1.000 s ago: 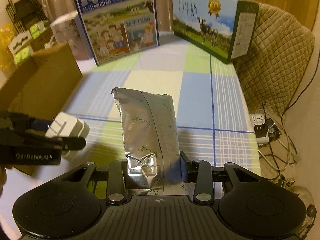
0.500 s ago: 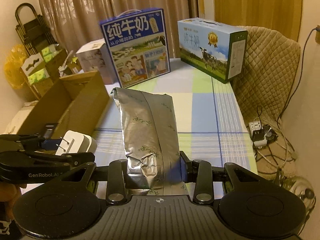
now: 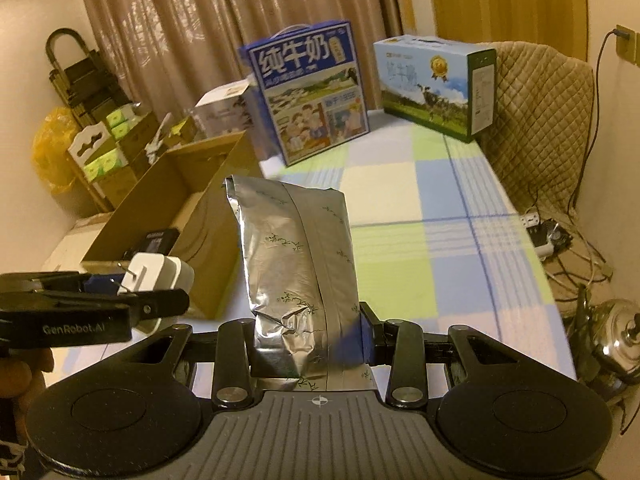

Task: Organize objects
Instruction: 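Carry the plug adapter with the left tool while the right tool carries the foil bag to the box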

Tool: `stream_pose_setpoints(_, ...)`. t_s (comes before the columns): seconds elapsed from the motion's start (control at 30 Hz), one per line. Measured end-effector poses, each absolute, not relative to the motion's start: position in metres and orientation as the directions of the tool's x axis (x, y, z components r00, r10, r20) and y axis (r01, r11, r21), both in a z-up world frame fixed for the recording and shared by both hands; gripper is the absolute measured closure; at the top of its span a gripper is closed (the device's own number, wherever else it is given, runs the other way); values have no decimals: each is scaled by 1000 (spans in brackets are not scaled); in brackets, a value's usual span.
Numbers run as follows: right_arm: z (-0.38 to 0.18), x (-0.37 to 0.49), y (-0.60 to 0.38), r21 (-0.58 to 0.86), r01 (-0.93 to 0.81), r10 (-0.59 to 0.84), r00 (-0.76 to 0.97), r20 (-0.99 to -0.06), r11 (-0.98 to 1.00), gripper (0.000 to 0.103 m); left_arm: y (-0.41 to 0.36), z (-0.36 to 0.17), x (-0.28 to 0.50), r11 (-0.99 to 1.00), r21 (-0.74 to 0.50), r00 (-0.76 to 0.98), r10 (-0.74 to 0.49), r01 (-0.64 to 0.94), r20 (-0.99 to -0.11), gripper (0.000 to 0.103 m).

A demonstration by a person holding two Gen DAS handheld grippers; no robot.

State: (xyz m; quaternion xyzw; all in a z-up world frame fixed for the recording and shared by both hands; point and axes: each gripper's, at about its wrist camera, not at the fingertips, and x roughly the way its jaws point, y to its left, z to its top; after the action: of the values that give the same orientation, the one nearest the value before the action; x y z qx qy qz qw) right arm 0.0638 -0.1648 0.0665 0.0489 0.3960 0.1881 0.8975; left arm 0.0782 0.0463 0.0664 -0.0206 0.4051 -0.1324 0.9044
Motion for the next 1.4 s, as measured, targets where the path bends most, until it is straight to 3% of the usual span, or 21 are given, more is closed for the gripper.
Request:
stream_pose_setpoints(0.5,56,28,-111,267,-395,461,565,-685,879,69,105,70,30,985,-118,662,-171,124,-729,43)
stream_pose_setpoints(1.4,51,36,-15,358,-443,555,482,-678,822,69,192,70,19,995,-101,682,-63,-15,-728,43)
